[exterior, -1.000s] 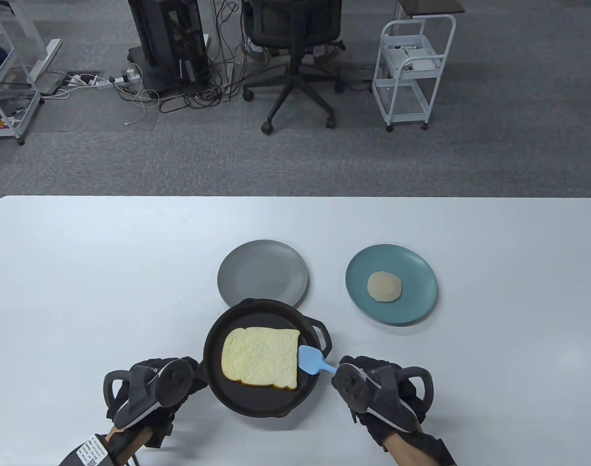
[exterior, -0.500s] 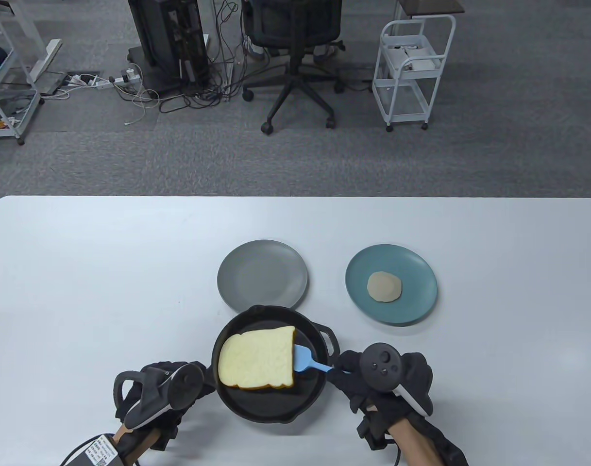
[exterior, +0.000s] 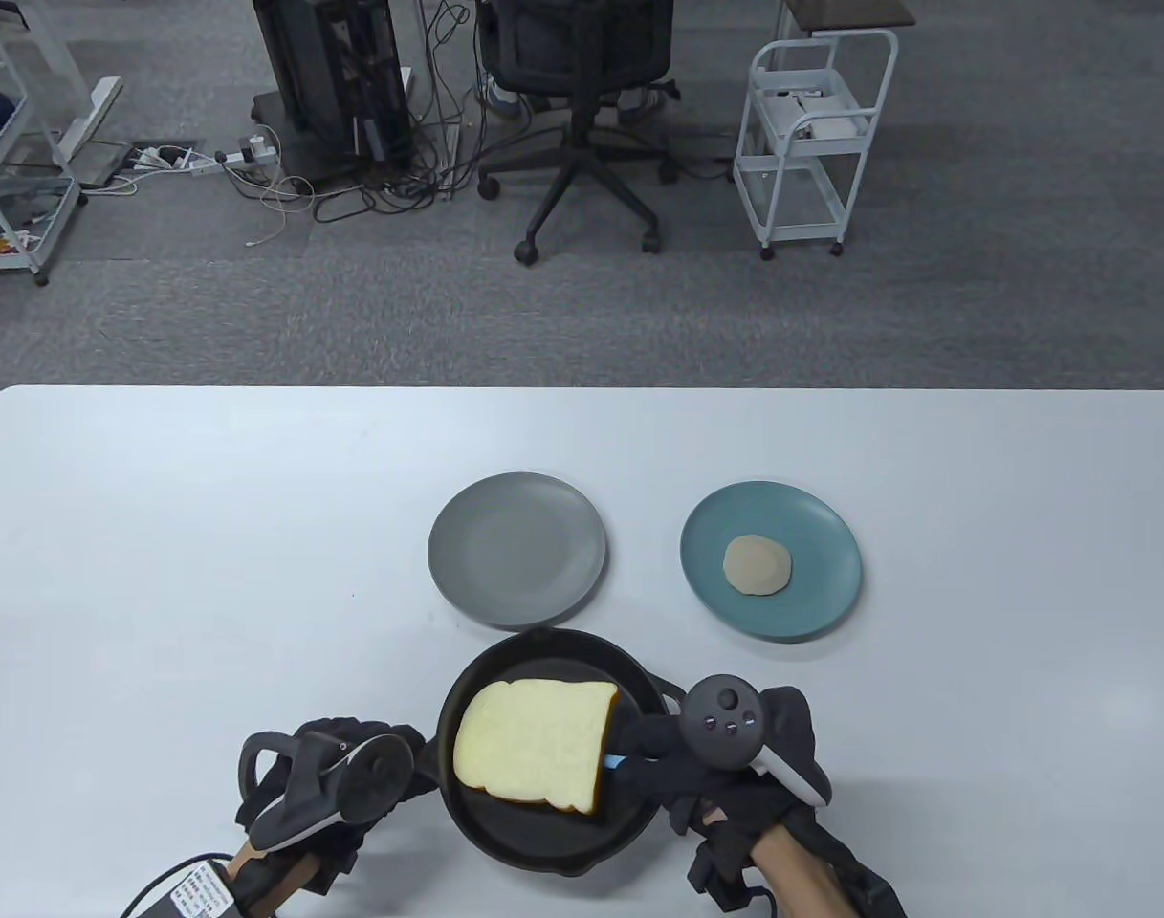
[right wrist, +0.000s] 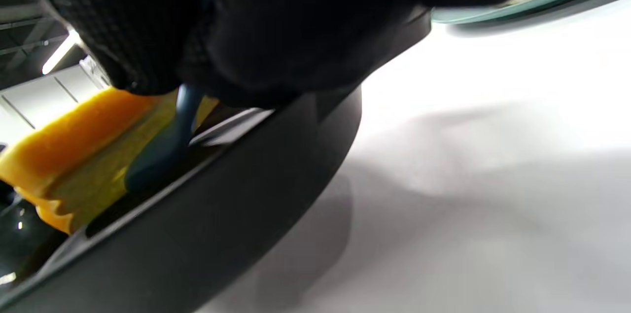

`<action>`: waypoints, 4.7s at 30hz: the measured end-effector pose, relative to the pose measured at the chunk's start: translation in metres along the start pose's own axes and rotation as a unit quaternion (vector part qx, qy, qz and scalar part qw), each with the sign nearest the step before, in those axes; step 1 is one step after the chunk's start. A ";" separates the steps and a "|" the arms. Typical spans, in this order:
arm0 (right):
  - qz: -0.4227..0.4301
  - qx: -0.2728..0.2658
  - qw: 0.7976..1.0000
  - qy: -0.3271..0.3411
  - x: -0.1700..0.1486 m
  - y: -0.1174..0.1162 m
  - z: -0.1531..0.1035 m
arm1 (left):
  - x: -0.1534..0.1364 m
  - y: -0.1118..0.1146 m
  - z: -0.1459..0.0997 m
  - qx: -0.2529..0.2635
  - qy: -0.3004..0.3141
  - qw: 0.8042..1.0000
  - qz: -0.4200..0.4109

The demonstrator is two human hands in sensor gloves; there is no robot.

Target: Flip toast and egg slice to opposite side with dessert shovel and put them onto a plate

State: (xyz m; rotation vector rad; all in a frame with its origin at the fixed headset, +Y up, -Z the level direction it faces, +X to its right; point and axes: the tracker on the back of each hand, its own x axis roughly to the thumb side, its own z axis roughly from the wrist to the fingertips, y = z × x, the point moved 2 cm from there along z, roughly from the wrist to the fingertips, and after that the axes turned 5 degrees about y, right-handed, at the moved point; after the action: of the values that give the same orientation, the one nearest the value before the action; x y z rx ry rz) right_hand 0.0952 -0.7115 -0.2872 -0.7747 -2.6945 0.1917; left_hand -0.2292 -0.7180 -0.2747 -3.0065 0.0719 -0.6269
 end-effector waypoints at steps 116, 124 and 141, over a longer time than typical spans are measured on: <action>0.093 -0.018 0.986 -0.134 -0.004 0.003 -0.012 | 0.016 -0.013 -0.011 0.021 -0.034 0.999 0.033; 0.101 -0.020 0.987 -0.122 -0.006 0.003 -0.010 | 0.015 -0.016 -0.013 0.027 -0.032 0.999 0.030; 0.116 -0.032 0.990 -0.079 -0.011 0.020 -0.012 | 0.009 -0.013 -0.009 -0.005 -0.030 0.999 0.016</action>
State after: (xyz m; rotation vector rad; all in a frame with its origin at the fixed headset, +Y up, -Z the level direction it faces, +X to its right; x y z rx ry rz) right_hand 0.1183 -0.6999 -0.2837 -1.1394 -2.7630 0.2304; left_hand -0.2242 -0.7060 -0.2624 -3.0249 0.1209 -0.5338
